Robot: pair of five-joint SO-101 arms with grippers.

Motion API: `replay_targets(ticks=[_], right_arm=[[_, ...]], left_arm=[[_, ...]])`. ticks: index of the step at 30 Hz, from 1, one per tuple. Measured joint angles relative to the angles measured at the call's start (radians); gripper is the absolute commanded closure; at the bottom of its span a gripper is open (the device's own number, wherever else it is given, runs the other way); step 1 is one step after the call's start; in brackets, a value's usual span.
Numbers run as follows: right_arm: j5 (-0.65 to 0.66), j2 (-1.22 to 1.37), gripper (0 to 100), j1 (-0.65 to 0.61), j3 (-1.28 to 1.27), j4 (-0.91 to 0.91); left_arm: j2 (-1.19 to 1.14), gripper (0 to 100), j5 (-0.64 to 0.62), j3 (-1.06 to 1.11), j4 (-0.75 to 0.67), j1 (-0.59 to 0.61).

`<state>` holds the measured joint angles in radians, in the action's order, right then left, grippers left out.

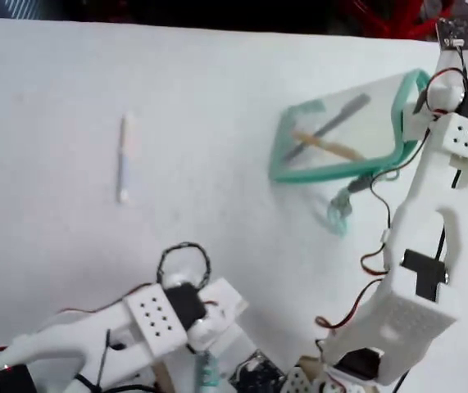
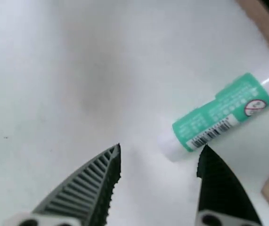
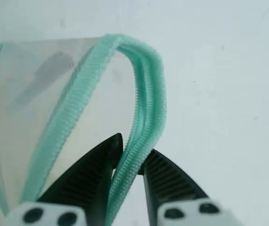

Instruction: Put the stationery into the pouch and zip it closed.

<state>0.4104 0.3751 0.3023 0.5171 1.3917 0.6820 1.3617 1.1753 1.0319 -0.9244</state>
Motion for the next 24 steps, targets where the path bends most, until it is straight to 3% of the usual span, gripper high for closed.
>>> replay_targets(ticks=[7, 18, 24], right_arm=[[0.0, 0.0, 98.0, -0.003, 0.0, 0.002], [0.0, 0.0, 98.0, -0.003, 0.002, 0.012], [0.0, 0.002, 98.0, -0.005, 0.031, 0.037]], left_arm=[[0.0, 81, 0.0, 0.0, 0.02, -0.035], [0.0, 78, 0.0, 0.0, 0.035, -0.035], [0.0, 91, 0.025, 0.0, 0.104, -0.035]])
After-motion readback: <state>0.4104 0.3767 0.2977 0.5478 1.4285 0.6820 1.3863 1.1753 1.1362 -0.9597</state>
